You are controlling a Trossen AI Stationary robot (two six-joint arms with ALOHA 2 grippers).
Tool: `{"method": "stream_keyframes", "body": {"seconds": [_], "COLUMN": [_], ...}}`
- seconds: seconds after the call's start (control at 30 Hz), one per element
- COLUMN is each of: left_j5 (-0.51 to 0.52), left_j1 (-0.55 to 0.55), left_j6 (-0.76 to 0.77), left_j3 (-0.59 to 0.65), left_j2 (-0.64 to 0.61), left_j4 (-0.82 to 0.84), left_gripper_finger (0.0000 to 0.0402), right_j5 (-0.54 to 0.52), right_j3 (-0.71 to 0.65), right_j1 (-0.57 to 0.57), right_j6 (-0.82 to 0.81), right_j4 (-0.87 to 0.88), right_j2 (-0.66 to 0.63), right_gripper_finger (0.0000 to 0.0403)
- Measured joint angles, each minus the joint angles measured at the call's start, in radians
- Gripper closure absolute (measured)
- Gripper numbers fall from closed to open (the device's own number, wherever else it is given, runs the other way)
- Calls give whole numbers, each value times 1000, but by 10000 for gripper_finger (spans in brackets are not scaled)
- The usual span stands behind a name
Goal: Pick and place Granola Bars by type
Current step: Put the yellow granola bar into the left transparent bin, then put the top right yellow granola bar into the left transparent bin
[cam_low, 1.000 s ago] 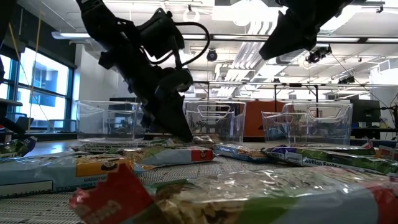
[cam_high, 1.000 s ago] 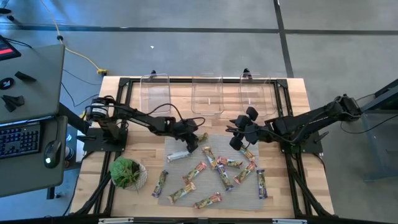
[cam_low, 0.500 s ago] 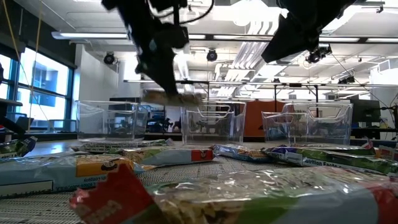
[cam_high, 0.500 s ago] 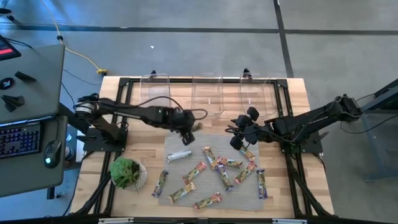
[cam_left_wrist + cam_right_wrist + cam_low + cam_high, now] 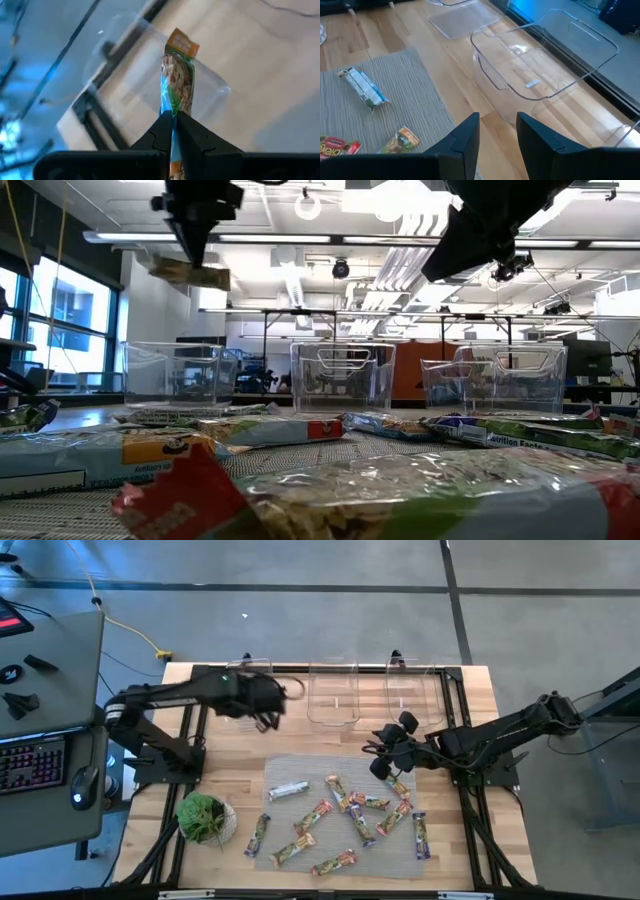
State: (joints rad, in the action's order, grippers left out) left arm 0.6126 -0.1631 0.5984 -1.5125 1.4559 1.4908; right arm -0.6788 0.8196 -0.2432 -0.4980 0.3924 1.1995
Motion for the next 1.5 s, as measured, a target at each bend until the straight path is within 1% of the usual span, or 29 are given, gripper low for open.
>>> {"method": "stream_keyframes", "body": {"seconds": [0.1,0.17,0.23,0.33,0.43,0.57,0.63,0.7,0.8,0.9,1.03,1.1,1.23,1.3,1.33,1.4,1.47,1.5], "left_j5": [36,32,-3,-70,-151,-286,-320,-329,-330,-346,-417,-461,-522,-518,-509,-500,-499,-499], "left_j1": [-105,-182,-257,-357,-438,-502,-525,-538,-538,-536,-537,-537,-526,-523,-523,-523,-524,-524], "left_j6": [36,34,11,-64,-156,-220,-256,-285,-295,-344,-364,-367,-414,-436,-438,-438,-438,-437], "left_j3": [29,61,103,181,284,421,463,479,479,471,385,329,228,194,179,164,164,164], "left_j2": [-48,-74,-88,-89,-88,-86,-86,-86,-88,-96,-96,-99,-109,-107,-107,-108,-107,-106], "left_j4": [7,-45,-102,-223,-388,-597,-662,-682,-687,-681,-623,-608,-606,-598,-599,-609,-604,-597], "left_gripper_finger": [383,383,383,383,383,383,383,383,383,383,383,383,383,383,383,383,383,383], "right_j5": [-1,0,-2,-6,-11,-11,-11,-11,-11,-10,22,76,291,371,395,395,358,338], "right_j3": [0,0,0,0,0,0,0,0,0,0,0,0,0,0,0,0,0,0], "right_j1": [0,0,0,0,0,0,0,0,0,1,18,34,38,11,-4,-35,-59,-70], "right_j6": [0,-1,-1,0,0,0,0,0,0,0,43,90,150,184,183,81,-88,-146], "right_j4": [1,1,1,1,1,1,1,2,1,0,-3,-7,-12,-13,-14,-6,35,70], "right_j2": [0,0,0,0,0,0,0,0,0,0,0,0,13,37,54,93,137,159], "right_gripper_finger": [289,289,289,289,289,289,289,289,289,289,289,289,289,289,289,289,289,289]}}
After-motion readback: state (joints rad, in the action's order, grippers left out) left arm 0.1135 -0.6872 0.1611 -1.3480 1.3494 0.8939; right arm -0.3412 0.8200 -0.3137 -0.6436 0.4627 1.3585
